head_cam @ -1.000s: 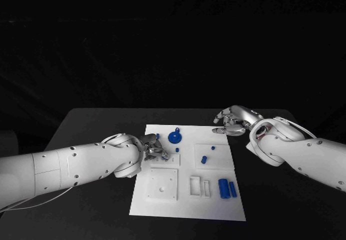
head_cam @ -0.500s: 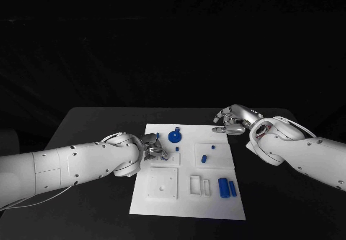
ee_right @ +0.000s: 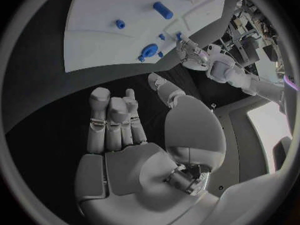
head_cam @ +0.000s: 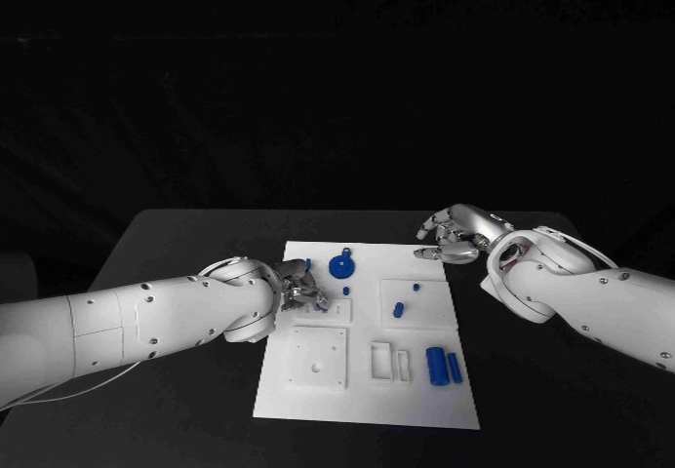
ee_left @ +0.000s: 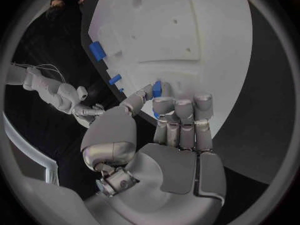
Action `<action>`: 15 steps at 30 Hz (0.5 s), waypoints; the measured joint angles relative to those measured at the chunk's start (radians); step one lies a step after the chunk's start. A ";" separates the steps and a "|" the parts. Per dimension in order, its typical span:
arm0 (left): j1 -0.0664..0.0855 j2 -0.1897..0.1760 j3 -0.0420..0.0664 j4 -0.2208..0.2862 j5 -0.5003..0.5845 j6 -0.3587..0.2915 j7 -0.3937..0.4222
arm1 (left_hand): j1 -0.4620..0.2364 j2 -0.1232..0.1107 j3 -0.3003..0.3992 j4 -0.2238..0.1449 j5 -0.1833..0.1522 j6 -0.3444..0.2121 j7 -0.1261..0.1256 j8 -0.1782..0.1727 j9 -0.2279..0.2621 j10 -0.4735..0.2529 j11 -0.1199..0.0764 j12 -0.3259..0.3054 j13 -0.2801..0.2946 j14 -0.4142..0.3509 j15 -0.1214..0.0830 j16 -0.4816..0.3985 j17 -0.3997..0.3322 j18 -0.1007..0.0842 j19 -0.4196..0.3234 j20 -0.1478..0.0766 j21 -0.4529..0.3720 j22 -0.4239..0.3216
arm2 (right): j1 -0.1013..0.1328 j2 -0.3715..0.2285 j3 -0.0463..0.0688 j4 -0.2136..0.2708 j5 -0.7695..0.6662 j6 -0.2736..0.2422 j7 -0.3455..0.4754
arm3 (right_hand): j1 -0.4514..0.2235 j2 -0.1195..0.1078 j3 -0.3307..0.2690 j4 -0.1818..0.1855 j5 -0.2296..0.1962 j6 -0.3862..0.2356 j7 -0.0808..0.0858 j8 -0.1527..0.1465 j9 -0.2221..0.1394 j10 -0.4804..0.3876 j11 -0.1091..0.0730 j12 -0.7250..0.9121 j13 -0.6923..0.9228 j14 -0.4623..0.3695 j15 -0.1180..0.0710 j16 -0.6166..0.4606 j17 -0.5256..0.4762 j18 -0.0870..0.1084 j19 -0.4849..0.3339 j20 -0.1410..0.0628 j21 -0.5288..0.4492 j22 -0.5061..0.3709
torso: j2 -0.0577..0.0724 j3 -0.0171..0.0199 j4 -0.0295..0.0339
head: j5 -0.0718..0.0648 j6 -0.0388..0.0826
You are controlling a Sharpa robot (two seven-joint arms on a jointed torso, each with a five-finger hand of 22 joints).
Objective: Assemble the parts on the task board
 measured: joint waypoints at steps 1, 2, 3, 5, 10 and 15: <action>0.000 0.000 0.000 0.000 0.000 0.001 0.000 | 0.000 0.000 0.000 0.000 0.000 0.000 0.000 0.000 0.000 0.000 0.000 0.000 0.000 0.000 0.000 0.000 0.000 0.003 0.000 0.000 0.000 0.000 | 0.000 0.000 0.000 0.000 0.000 0.000 0.000 | 0.000 0.000 0.000 0.000 0.000 0.000 0.000 0.000 0.000 0.000 0.000 0.000 0.000 0.000 0.000 0.000 0.000 0.000 0.000 0.000 0.000 0.000 | 0.000 0.0000 0.0000 | 0.000 0.000; 0.000 0.001 0.000 -0.001 -0.001 0.001 0.000 | 0.000 0.000 0.000 0.000 -0.001 0.001 -0.001 0.000 0.000 0.000 0.000 0.000 0.000 0.000 0.000 0.000 0.000 0.005 0.000 0.000 0.000 0.000 | 0.000 0.000 0.000 0.000 0.000 0.000 0.000 | 0.000 0.000 0.000 0.000 0.000 0.000 0.000 0.000 0.000 0.000 0.000 0.000 0.000 0.000 0.000 0.000 0.000 0.000 0.000 0.000 0.000 0.000 | 0.000 0.0000 0.0000 | -0.001 0.000; 0.000 0.001 0.000 -0.001 -0.001 0.002 0.000 | 0.000 0.000 0.000 0.000 -0.004 0.001 -0.001 0.000 0.000 0.000 0.000 0.000 0.000 0.000 0.000 0.000 0.000 0.005 0.000 0.000 0.000 0.000 | 0.000 0.000 0.000 0.000 0.000 0.000 0.000 | 0.000 0.000 0.000 0.000 0.000 0.000 0.000 0.000 0.000 0.000 0.000 0.000 0.000 0.000 0.000 0.000 0.000 0.000 0.000 0.000 0.000 0.000 | 0.000 0.0000 -0.0001 | -0.001 0.000; 0.000 0.001 0.001 -0.001 -0.002 0.004 0.000 | 0.000 0.000 0.001 -0.001 -0.005 0.001 -0.001 0.000 0.000 0.000 0.000 0.000 0.000 0.001 0.000 0.000 0.000 0.005 0.000 0.000 0.000 0.000 | 0.000 0.000 0.000 0.000 0.000 0.000 0.000 | 0.000 0.000 0.000 0.000 0.000 0.001 0.001 0.000 0.000 0.000 0.000 0.000 0.000 0.000 0.000 0.000 0.000 0.000 0.000 0.000 0.000 0.000 | 0.000 0.0000 -0.0003 | -0.001 0.000; 0.000 0.003 0.001 -0.001 -0.004 0.009 0.000 | 0.000 0.000 0.001 -0.001 -0.006 0.002 -0.002 0.000 -0.001 0.000 0.000 0.000 0.000 0.001 -0.001 0.000 0.000 0.005 0.000 0.000 0.000 0.000 | 0.000 0.000 0.000 0.000 0.000 0.001 0.000 | 0.000 0.000 0.000 0.000 0.000 0.002 0.002 0.000 0.001 0.000 0.000 0.000 0.000 0.000 0.000 0.000 0.000 0.000 0.000 0.000 0.000 0.000 | 0.000 0.0000 -0.0006 | -0.002 -0.002; 0.000 0.003 0.002 0.001 -0.005 0.014 -0.001 | 0.000 0.000 0.000 -0.002 -0.009 0.002 -0.002 0.000 -0.004 0.000 0.000 0.000 0.000 0.001 -0.001 0.000 -0.001 0.005 0.000 0.000 0.000 0.000 | 0.000 0.000 0.000 0.000 0.000 0.002 0.000 | 0.000 0.000 0.000 0.000 0.000 0.002 0.002 0.000 0.001 0.000 0.000 0.000 0.000 0.000 0.000 0.000 0.000 0.000 0.001 0.002 0.000 0.000 | 0.000 0.0000 -0.0002 | -0.003 -0.004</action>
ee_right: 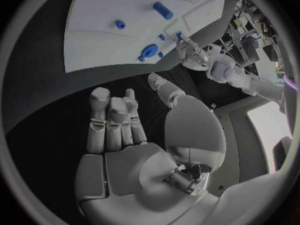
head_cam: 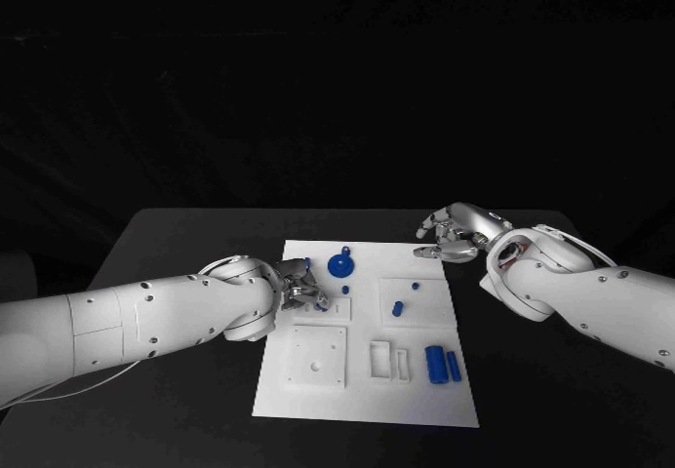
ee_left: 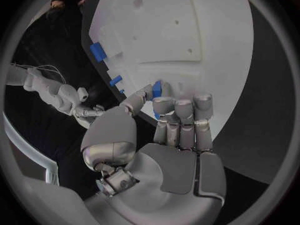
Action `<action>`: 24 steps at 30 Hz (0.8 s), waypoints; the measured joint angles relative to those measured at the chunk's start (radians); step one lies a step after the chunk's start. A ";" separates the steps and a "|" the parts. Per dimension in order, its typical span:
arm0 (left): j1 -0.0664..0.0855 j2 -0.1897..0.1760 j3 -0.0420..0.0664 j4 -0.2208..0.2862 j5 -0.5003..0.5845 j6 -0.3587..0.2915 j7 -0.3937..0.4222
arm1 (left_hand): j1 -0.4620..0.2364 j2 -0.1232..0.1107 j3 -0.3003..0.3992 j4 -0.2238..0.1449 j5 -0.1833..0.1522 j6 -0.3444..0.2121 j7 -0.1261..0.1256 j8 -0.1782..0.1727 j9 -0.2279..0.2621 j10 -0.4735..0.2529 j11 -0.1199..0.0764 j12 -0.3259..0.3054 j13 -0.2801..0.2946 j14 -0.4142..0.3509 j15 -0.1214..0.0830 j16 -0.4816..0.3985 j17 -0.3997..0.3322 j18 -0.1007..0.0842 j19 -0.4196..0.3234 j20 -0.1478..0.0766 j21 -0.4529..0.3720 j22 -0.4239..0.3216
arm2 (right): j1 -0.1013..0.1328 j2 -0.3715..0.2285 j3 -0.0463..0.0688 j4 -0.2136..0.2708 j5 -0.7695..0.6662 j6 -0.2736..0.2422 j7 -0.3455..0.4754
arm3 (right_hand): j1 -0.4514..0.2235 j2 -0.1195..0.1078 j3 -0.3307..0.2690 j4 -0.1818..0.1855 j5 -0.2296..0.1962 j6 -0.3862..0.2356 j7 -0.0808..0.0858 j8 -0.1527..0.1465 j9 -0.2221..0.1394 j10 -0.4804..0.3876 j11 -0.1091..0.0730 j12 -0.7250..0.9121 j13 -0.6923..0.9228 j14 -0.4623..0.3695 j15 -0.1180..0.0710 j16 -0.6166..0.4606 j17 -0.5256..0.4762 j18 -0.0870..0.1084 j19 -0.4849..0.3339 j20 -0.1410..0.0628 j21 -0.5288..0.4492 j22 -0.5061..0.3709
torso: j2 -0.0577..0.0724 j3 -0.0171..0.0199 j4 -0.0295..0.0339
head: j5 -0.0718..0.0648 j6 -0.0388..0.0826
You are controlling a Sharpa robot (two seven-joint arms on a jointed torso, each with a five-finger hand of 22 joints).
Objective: Assemble the parts on the task board
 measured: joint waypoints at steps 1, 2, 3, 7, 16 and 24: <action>0.000 0.000 0.000 0.000 0.000 0.001 0.000 | 0.000 0.000 0.000 0.000 0.000 0.000 0.000 0.000 0.000 0.000 0.000 0.000 0.000 0.000 0.000 0.000 0.000 0.000 0.000 0.000 0.000 0.000 | 0.000 0.000 0.000 0.000 0.000 0.000 0.000 | 0.000 0.000 0.000 0.000 0.000 0.000 0.000 0.000 0.000 0.000 0.000 0.000 -0.001 0.000 0.000 0.000 0.000 0.000 0.000 0.000 0.000 0.000 | 0.000 0.0000 0.0002 | 0.000 0.000; 0.000 0.000 0.000 0.001 0.000 0.002 0.000 | 0.000 0.000 0.000 0.000 0.000 0.000 0.000 0.000 0.000 0.000 0.000 0.000 0.000 0.000 0.000 0.000 0.000 0.000 0.000 0.000 0.000 0.000 | 0.000 0.000 0.000 0.000 0.000 0.000 0.000 | 0.000 0.000 0.000 0.000 0.000 0.000 0.000 0.000 0.000 0.000 0.000 0.000 -0.001 0.000 0.000 0.000 0.000 0.000 0.000 0.000 0.000 0.000 | 0.000 0.0000 0.0002 | 0.000 0.000; 0.000 0.000 0.000 0.001 0.000 0.003 0.000 | 0.000 0.000 0.000 0.000 0.000 0.000 0.000 0.000 0.000 0.000 0.000 0.000 0.000 0.000 0.000 0.000 0.000 0.000 0.000 0.000 0.000 0.000 | 0.000 0.000 0.000 0.000 0.000 0.001 0.000 | 0.000 0.000 0.000 0.000 0.000 0.000 0.000 0.000 0.000 0.000 0.000 0.000 -0.001 0.000 0.000 0.000 0.000 0.000 0.000 0.000 0.000 0.000 | 0.000 0.0000 0.0003 | 0.000 0.000; 0.000 0.000 0.001 0.002 -0.001 0.007 0.000 | -0.005 0.005 0.000 0.000 -0.004 0.000 0.000 -0.001 0.000 0.000 0.000 0.000 0.000 0.000 0.000 0.000 0.000 -0.001 0.000 0.000 0.000 0.000 | 0.000 0.000 0.000 0.000 0.000 0.001 0.000 | 0.000 0.000 0.000 0.000 0.004 0.000 0.000 0.000 0.000 0.000 0.000 0.000 -0.001 0.000 0.000 0.000 0.001 0.000 0.000 0.000 0.000 0.000 | 0.000 0.0000 0.0008 | 0.000 -0.001; 0.000 0.000 0.001 0.002 -0.001 0.018 0.000 | -0.016 0.005 -0.002 0.004 -0.008 0.000 0.000 0.006 0.000 0.000 0.000 0.000 0.000 0.000 0.000 0.000 0.000 -0.001 0.000 0.000 0.000 0.000 | 0.000 0.000 0.000 0.000 0.000 0.002 0.000 | 0.000 0.000 0.000 0.000 0.004 0.000 0.000 0.000 0.000 0.000 0.000 0.000 -0.001 0.000 0.000 0.000 0.001 0.000 -0.001 0.001 0.000 0.000 | 0.000 0.0002 0.0008 | 0.000 -0.002; 0.000 0.001 0.001 0.001 -0.002 0.030 0.000 | -0.029 -0.005 -0.013 0.015 -0.008 0.010 -0.010 0.006 -0.003 0.014 -0.014 0.000 0.000 0.021 -0.017 0.000 -0.001 0.001 0.000 0.000 0.000 0.000 | 0.000 0.000 0.000 0.000 0.000 0.003 0.000 | 0.000 0.000 0.000 0.000 0.004 0.001 0.001 0.000 0.000 0.000 0.000 0.000 -0.002 0.000 0.000 0.000 0.001 0.000 0.003 -0.002 0.000 0.000 | 0.000 0.0001 0.0007 | 0.000 -0.001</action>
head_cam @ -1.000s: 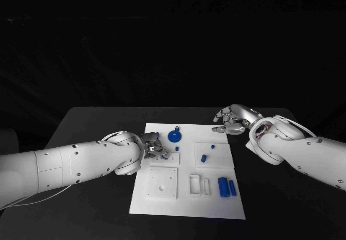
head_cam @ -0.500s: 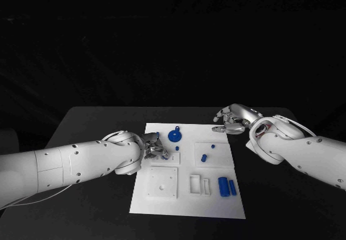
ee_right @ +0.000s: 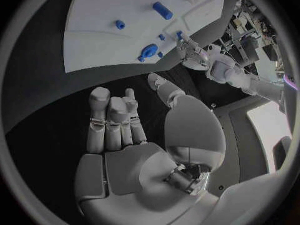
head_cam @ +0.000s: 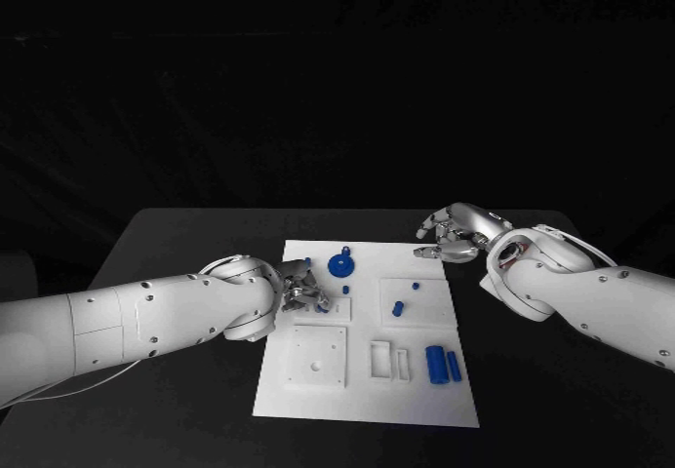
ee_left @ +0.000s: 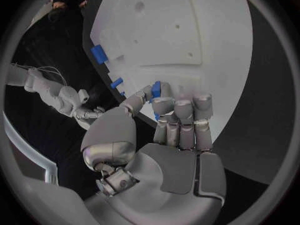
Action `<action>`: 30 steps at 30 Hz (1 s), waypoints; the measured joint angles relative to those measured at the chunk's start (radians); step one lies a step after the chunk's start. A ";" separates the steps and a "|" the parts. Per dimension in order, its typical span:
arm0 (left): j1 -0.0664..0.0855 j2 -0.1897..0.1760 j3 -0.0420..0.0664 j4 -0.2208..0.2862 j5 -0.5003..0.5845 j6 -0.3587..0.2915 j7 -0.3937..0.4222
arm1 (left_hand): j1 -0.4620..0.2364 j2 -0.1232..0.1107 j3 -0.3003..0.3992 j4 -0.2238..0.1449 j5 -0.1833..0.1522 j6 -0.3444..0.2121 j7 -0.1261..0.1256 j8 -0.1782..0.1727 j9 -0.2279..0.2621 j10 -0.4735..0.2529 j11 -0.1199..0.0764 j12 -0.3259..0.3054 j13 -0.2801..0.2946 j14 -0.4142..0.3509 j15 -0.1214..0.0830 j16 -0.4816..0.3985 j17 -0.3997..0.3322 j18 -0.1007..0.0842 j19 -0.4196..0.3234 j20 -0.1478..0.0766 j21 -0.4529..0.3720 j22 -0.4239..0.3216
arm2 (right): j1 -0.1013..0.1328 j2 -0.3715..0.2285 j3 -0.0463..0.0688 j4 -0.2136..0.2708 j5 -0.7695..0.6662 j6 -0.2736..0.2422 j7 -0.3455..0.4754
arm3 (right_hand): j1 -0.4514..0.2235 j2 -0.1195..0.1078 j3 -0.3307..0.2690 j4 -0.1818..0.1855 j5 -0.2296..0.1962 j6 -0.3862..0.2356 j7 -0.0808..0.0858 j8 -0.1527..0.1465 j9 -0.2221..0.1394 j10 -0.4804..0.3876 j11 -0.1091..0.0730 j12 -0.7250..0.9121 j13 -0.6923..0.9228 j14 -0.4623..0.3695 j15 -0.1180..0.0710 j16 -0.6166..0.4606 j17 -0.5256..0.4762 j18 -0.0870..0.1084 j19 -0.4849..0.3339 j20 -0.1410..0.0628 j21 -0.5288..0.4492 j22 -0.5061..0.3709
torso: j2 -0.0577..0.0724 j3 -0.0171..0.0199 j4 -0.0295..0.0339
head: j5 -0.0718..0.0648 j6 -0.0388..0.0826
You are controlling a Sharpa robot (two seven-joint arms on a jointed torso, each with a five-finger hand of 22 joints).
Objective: Assemble the parts on the task board
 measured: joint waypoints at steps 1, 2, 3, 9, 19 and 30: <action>0.000 0.000 0.000 0.000 0.000 0.001 0.000 | 0.000 0.000 -0.001 0.001 0.000 0.000 0.000 0.000 0.000 0.002 -0.002 0.000 0.000 0.001 -0.001 0.000 0.000 0.000 0.000 0.000 0.000 0.000 | 0.000 0.000 0.000 0.000 0.000 0.000 0.000 | 0.000 0.000 0.000 0.000 0.000 0.000 0.000 0.000 0.000 0.000 0.000 0.000 0.000 0.000 0.000 0.000 0.000 0.000 0.000 0.000 0.000 0.000 | 0.000 0.0001 0.0000 | 0.000 0.000; 0.000 0.000 0.000 0.000 0.000 0.004 0.000 | -0.001 -0.001 -0.001 0.001 0.000 0.001 -0.001 0.000 0.000 0.002 -0.002 0.000 0.000 0.003 -0.003 0.000 0.000 0.001 0.000 0.000 0.000 0.000 | 0.000 0.000 0.000 0.000 0.000 0.000 0.000 | 0.000 0.000 0.000 0.000 0.000 0.000 0.000 0.000 0.000 0.000 0.000 0.000 0.000 0.000 0.000 0.000 0.000 0.000 0.001 0.001 0.000 0.000 | 0.000 0.0000 -0.0001 | 0.000 0.000; 0.000 0.000 0.000 0.000 0.000 0.005 0.000 | -0.001 -0.001 -0.001 0.001 0.000 0.002 -0.002 0.000 0.000 0.002 -0.002 0.000 0.001 0.003 -0.003 0.000 0.000 0.001 0.000 0.000 0.000 0.000 | 0.000 0.000 0.000 0.000 0.000 0.000 0.000 | 0.000 0.000 -0.002 0.002 0.000 0.000 0.000 0.000 0.001 0.000 0.000 0.000 0.000 0.000 0.000 0.000 0.000 0.000 -0.001 -0.001 0.000 0.000 | 0.000 0.0000 -0.0002 | 0.000 0.000; 0.000 0.000 0.000 0.000 -0.001 0.014 -0.001 | -0.022 -0.002 -0.005 0.008 0.051 0.007 -0.007 0.004 -0.003 0.010 -0.010 0.000 0.002 0.008 -0.012 0.005 -0.001 0.001 0.000 0.000 0.000 0.000 | 0.000 0.000 0.000 0.000 0.000 0.001 0.000 | 0.000 0.000 -0.007 0.007 0.042 0.001 0.001 0.005 0.002 0.000 0.000 0.005 -0.005 0.000 0.000 -0.005 0.001 0.000 -0.002 -0.002 0.000 0.000 | 0.000 0.0001 -0.0005 | 0.001 0.000; 0.000 0.000 0.000 0.000 -0.002 0.016 -0.001 | -0.048 0.022 0.007 -0.003 0.109 0.012 -0.012 0.006 -0.008 0.013 -0.013 0.000 0.002 0.014 -0.018 0.005 -0.002 0.001 0.000 0.000 0.004 0.000 | 0.000 0.000 0.000 0.000 0.001 0.001 0.000 | -0.004 0.004 -0.014 0.014 0.065 0.001 0.001 0.005 0.002 0.000 0.000 0.005 -0.009 0.000 0.000 -0.005 0.002 0.000 -0.002 -0.002 0.000 0.000 | 0.000 0.0001 0.0000 | -0.001 0.003; -0.005 -0.017 -0.004 0.016 0.001 -0.036 0.013 | -0.058 0.031 0.011 -0.007 0.111 0.012 -0.012 0.011 -0.012 0.013 -0.013 0.000 0.002 0.014 -0.018 0.005 -0.003 0.001 0.000 0.000 0.004 0.000 | 0.000 -0.001 0.000 -0.001 0.003 0.001 0.001 | -0.004 0.004 -0.017 0.017 0.069 0.001 0.001 0.005 0.002 0.000 0.000 0.009 -0.010 0.000 0.000 -0.005 0.002 0.000 -0.002 -0.002 0.000 0.000 | 0.000 -0.0001 0.0001 | -0.001 0.005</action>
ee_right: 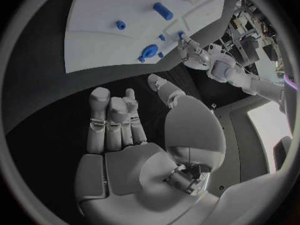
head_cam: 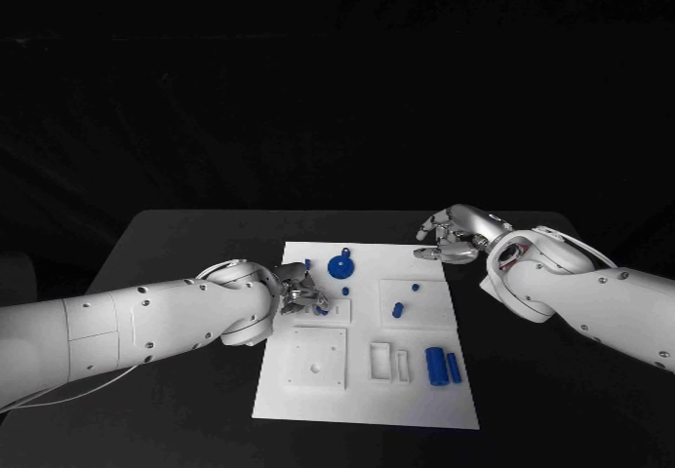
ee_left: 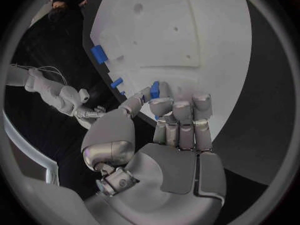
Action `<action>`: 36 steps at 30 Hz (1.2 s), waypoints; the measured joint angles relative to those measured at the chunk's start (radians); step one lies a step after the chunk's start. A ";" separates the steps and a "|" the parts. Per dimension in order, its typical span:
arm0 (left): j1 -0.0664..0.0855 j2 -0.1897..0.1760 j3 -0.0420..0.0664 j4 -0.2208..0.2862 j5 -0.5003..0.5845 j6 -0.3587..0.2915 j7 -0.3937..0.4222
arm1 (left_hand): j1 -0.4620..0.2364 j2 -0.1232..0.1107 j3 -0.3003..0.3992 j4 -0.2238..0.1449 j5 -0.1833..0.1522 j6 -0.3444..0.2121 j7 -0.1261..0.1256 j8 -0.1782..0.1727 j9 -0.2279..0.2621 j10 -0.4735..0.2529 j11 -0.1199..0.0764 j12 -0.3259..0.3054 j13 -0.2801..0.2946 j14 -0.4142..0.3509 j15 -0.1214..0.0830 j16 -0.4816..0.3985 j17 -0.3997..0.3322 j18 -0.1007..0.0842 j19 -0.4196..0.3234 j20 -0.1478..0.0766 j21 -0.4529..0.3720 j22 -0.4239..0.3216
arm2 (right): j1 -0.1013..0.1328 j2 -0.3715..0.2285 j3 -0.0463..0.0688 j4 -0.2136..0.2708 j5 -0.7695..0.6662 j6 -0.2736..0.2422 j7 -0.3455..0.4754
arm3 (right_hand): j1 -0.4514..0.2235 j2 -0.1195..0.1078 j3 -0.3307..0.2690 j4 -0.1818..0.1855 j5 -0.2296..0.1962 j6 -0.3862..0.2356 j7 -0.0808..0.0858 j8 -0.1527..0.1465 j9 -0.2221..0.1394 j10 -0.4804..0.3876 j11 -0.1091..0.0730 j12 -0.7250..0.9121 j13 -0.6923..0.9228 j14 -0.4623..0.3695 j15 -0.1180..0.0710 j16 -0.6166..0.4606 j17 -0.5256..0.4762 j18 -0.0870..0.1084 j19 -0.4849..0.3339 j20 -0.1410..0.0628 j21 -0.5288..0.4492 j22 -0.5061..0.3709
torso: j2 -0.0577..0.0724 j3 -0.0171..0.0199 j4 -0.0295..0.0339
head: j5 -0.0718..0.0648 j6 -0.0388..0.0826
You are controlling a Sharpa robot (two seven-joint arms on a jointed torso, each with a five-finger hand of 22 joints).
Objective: Assemble the parts on the task board
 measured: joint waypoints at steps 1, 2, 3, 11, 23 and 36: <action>0.000 -0.004 0.000 0.003 0.002 -0.008 0.004 | 0.000 0.000 0.000 0.000 0.000 0.000 0.000 0.000 0.000 0.000 0.000 0.000 0.000 0.000 0.000 0.000 -0.001 0.000 0.000 0.000 0.000 0.000 | 0.000 0.000 0.000 0.000 0.000 0.000 0.001 | 0.000 0.000 0.000 0.000 0.000 0.000 0.000 0.000 0.000 -0.002 -0.002 0.000 0.000 0.000 0.000 0.000 0.000 0.000 0.000 0.000 0.000 0.000 | 0.000 -0.0001 0.0000 | 0.000 0.001; -0.001 -0.008 0.000 0.007 0.005 -0.017 0.008 | 0.000 0.000 0.000 0.000 0.000 0.000 0.000 0.000 0.000 0.000 0.000 0.000 0.000 0.000 0.000 0.000 -0.001 0.000 0.000 0.000 0.000 0.000 | 0.000 0.000 0.000 0.001 0.001 0.000 0.001 | 0.000 0.000 -0.001 -0.001 0.000 0.000 0.000 0.000 0.000 -0.004 -0.004 0.000 0.000 0.000 0.000 0.000 0.000 0.000 0.000 0.000 0.000 0.000 | 0.000 0.0000 -0.0001 | 0.000 0.001; -0.001 -0.014 0.000 0.011 0.012 -0.029 0.015 | 0.000 0.000 0.000 0.000 0.000 0.000 0.000 0.000 0.000 0.000 0.000 0.000 0.000 0.000 0.000 0.000 -0.002 0.000 0.000 0.000 0.000 0.000 | 0.000 0.000 0.000 0.002 0.001 0.000 0.003 | 0.000 0.000 -0.005 -0.005 0.000 0.000 0.000 0.000 0.000 -0.004 -0.004 0.000 -0.002 0.000 0.000 0.000 0.001 0.000 0.000 0.000 0.000 0.000 | 0.000 0.0000 -0.0002 | 0.000 0.002; -0.001 -0.048 0.001 0.040 0.146 -0.120 0.136 | 0.001 -0.001 0.000 0.000 -0.022 0.000 0.000 -0.002 -0.006 0.000 0.000 -0.008 -0.006 0.000 0.000 0.000 -0.010 0.000 0.000 0.000 0.000 0.000 | 0.000 0.003 0.000 0.027 0.002 0.000 0.023 | 0.019 0.008 -0.014 -0.034 -0.012 0.000 0.000 0.000 0.000 -0.007 0.000 0.004 -0.006 0.000 0.000 0.000 0.002 0.000 0.006 -0.002 0.000 0.001 | 0.000 -0.0007 -0.0001 | -0.003 0.007; -0.001 -0.061 0.001 0.060 0.500 -0.204 0.406 | 0.026 -0.026 0.012 0.032 -0.142 0.000 0.000 -0.009 -0.012 -0.011 0.011 -0.026 -0.014 -0.003 -0.005 -0.021 -0.022 0.000 -0.020 0.008 -0.011 0.000 | -0.006 0.037 0.000 0.105 0.008 0.003 0.060 | 0.036 0.025 -0.025 -0.082 -0.032 -0.002 -0.002 -0.004 -0.002 -0.007 0.000 0.009 -0.009 0.000 0.000 0.000 0.005 0.000 0.006 -0.002 0.000 0.001 | 0.000 0.0002 0.0000 | -0.008 0.022; -0.001 -0.056 0.001 0.066 0.707 -0.200 0.587 | 0.031 -0.028 0.030 0.073 -0.211 0.000 0.000 -0.017 -0.017 -0.020 0.020 -0.026 -0.014 -0.004 -0.005 -0.021 -0.024 0.000 -0.034 0.016 -0.016 0.000 | -0.014 0.090 -0.004 0.143 0.014 0.016 0.081 | 0.040 0.029 -0.038 -0.113 -0.058 -0.008 0.000 -0.011 -0.007 -0.014 0.007 0.012 -0.013 0.000 0.000 0.000 0.006 0.000 0.006 -0.002 0.000 0.000 | 0.000 -0.0007 0.0001 | -0.021 0.042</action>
